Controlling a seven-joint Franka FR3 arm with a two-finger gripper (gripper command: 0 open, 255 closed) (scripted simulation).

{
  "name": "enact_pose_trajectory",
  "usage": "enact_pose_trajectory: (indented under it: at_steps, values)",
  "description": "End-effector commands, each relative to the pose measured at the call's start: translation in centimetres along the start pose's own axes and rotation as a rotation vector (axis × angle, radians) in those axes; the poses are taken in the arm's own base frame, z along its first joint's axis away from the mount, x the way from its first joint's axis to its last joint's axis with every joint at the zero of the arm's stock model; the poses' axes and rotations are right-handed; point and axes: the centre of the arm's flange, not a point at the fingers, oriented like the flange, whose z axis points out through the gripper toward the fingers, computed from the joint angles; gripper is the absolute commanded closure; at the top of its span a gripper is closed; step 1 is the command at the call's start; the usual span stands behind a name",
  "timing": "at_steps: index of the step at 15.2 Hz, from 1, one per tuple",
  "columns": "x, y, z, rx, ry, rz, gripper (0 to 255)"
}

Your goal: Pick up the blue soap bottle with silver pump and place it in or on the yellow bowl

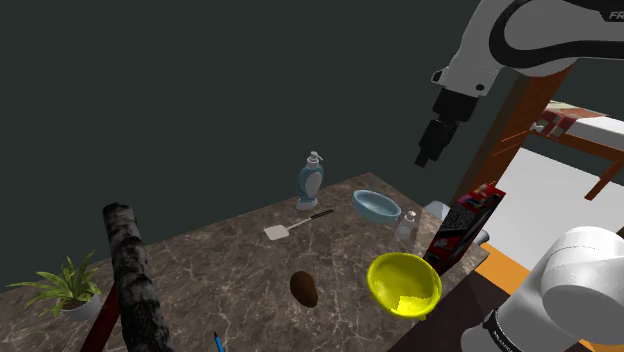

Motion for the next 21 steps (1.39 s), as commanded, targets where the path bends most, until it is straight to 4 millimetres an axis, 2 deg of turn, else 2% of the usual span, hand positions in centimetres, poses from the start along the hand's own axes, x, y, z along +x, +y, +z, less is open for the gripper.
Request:
enact_pose_trajectory:
  at_steps: [1,21]
  values:
    - [0.0,0.0,0.0,0.0,0.0,0.0,0]
    - [22.7,2.7,10.5,-0.055,0.08,-0.01,0]
